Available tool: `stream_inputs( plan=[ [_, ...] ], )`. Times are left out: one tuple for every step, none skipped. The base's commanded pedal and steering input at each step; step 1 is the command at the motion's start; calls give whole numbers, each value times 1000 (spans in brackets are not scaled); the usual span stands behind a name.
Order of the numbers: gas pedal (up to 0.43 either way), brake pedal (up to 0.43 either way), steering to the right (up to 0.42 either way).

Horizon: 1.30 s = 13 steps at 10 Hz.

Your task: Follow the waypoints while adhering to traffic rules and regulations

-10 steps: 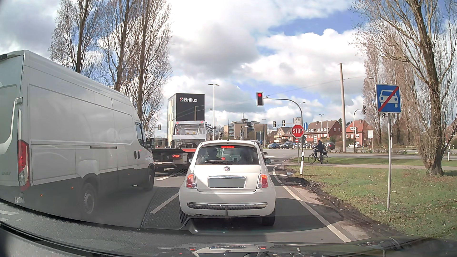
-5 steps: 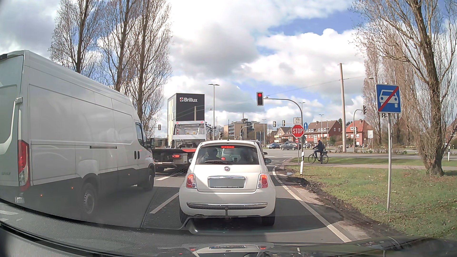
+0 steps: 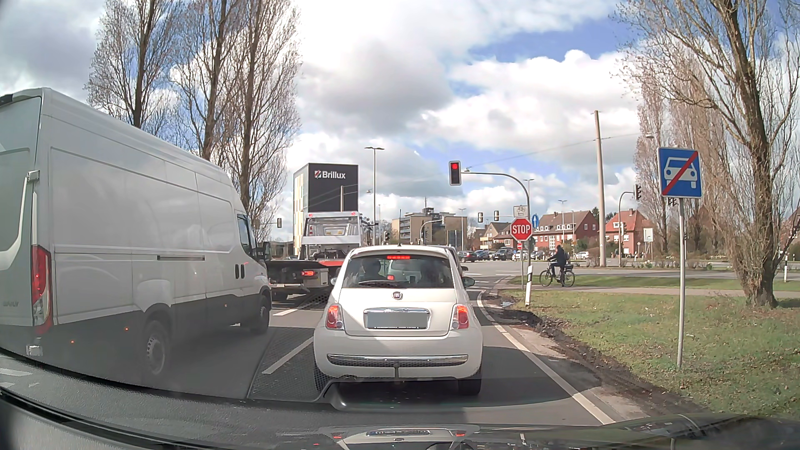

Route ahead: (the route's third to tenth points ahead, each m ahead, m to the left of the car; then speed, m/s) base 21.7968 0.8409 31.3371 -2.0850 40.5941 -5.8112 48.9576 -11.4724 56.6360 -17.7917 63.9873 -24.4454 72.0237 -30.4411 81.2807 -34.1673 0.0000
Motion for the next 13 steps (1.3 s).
stream_inputs(
  plan=[
    [0,287,1],
    [0,287,1],
    [0,287,1],
    [0,287,1],
    [0,287,1],
    [0,287,1],
    [0,287,1],
    [0,280,1],
    [0,280,1],
    [0,280,1],
    [0,274,1],
    [0,268,1],
    [0,268,1]
  ],
)
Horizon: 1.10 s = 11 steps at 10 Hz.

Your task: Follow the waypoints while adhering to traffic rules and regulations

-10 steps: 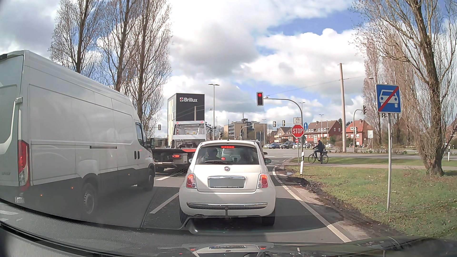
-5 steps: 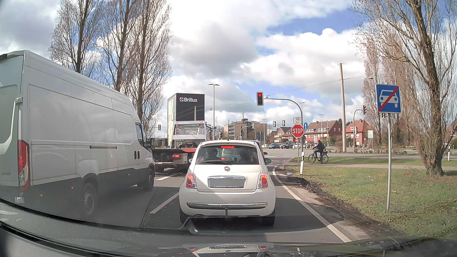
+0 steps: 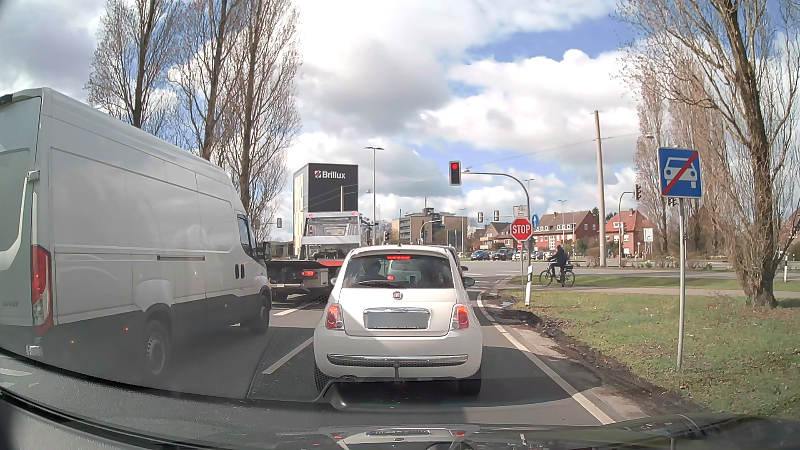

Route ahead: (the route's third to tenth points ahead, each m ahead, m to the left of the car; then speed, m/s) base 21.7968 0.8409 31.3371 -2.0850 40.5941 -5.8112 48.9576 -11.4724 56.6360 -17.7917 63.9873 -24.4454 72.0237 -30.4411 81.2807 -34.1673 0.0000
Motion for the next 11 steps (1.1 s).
stream_inputs(
  plan=[
    [0,268,1],
    [0,268,1],
    [0,268,1],
    [0,268,1],
    [0,268,1],
    [0,268,1],
    [0,268,1],
    [0,268,1],
    [0,274,1],
    [0,268,1],
    [0,268,1]
  ],
)
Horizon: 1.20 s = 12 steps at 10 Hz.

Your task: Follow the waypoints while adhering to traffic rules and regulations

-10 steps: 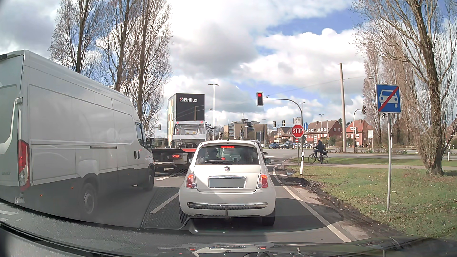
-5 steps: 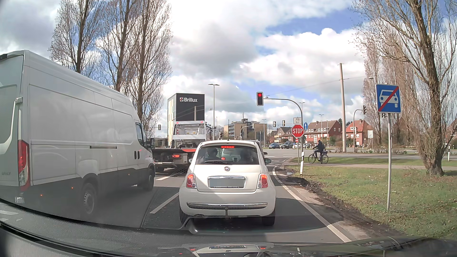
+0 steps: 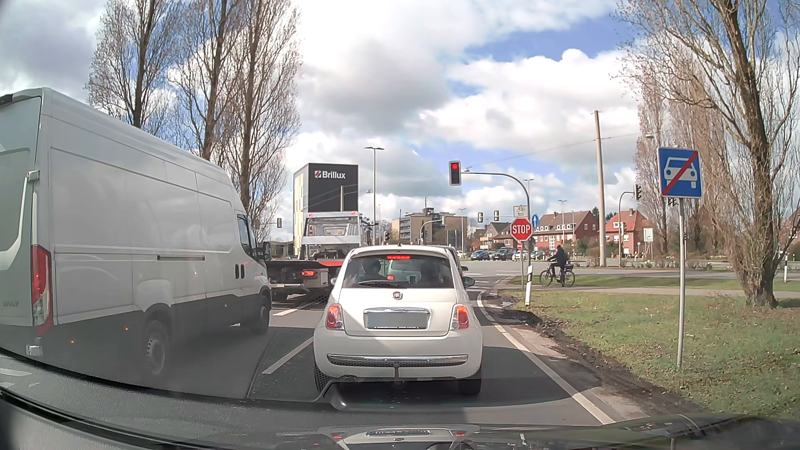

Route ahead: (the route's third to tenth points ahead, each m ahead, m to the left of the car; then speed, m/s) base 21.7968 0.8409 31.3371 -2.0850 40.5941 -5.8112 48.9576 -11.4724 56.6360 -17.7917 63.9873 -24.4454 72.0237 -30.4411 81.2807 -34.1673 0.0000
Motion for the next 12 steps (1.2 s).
stream_inputs(
  plan=[
    [0,268,1],
    [0,262,1],
    [0,268,1],
    [0,262,1],
    [0,268,1],
    [0,268,1],
    [0,274,1],
    [0,268,1],
    [0,268,1],
    [0,268,1],
    [0,268,1],
    [0,268,1]
  ],
)
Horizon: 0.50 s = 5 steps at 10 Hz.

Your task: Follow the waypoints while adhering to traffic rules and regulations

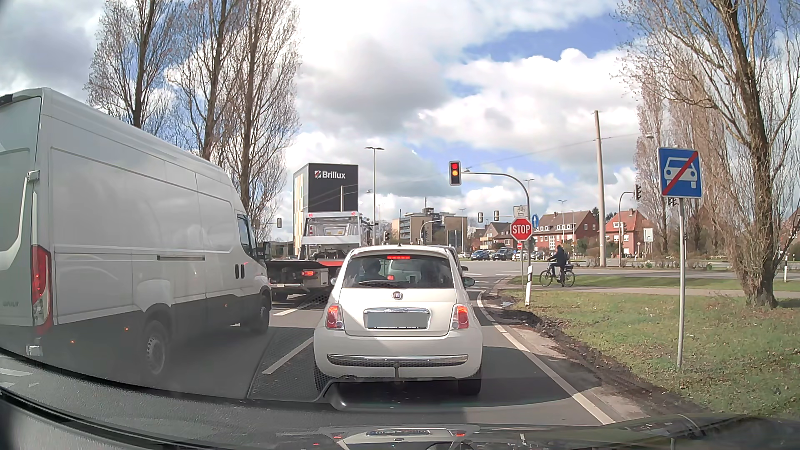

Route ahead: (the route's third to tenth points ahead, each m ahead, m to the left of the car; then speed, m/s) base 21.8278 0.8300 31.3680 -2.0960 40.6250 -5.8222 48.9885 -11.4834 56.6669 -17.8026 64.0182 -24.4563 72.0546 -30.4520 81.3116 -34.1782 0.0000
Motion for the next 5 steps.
stream_inputs(
  plan=[
    [0,268,1],
    [0,268,1],
    [0,268,1],
    [0,268,1],
    [0,268,1]
  ],
)
